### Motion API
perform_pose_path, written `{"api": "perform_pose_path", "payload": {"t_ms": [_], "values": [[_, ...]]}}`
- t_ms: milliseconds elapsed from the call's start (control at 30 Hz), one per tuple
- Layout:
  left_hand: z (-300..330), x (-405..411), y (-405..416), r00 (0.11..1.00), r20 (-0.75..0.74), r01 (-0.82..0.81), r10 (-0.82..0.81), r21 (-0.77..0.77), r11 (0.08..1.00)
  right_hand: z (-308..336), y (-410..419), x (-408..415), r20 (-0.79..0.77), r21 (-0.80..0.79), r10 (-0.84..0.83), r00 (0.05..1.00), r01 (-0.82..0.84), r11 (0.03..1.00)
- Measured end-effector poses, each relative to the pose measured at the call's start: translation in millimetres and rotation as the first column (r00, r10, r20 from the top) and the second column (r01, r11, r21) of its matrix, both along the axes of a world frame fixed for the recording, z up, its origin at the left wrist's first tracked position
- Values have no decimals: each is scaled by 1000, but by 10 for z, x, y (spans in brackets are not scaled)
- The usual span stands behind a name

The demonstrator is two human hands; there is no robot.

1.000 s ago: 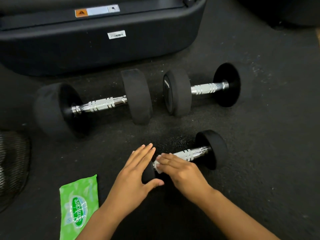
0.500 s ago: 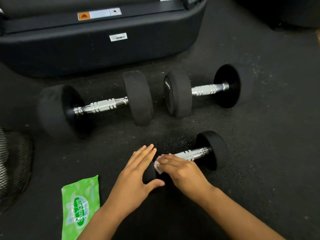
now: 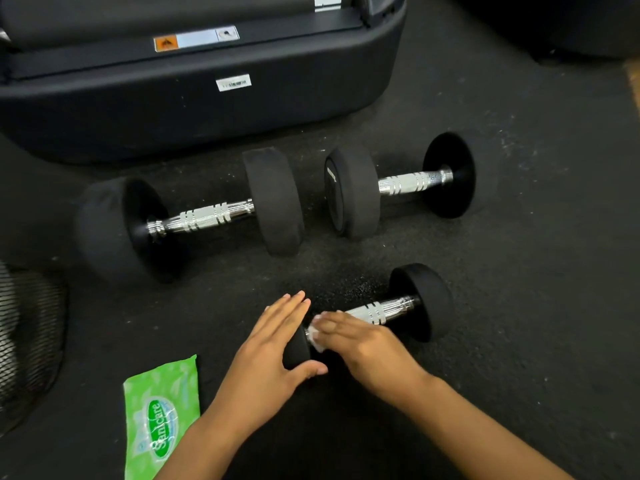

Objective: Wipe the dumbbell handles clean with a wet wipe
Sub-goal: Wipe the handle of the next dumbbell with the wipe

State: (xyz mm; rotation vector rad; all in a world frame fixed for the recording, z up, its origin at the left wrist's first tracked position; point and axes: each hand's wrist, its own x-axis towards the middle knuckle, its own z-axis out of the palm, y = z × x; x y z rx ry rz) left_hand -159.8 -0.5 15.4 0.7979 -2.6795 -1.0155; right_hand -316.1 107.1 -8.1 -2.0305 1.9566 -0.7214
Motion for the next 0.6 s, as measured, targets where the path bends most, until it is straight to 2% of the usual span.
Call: {"api": "perform_pose_path", "payload": {"t_ms": [133,267,400,600], "values": [[-9,-11,-3,1000,5,-5,5,-21,1000,44,-65,-68,-18,1,-57,998,57,998],[35,-14,-5,1000,27,-10,10,28,1000,57,65,-74,8,-73,-26,1000,27,997],[16,-24,2,999,24,-21,21,5,1000,84,-19,-129,-8,-60,-140,990,139,988],[68,-29,30,998,32,-62,60,49,997,127,86,-196,62,-22,-20,998,21,1000]]}}
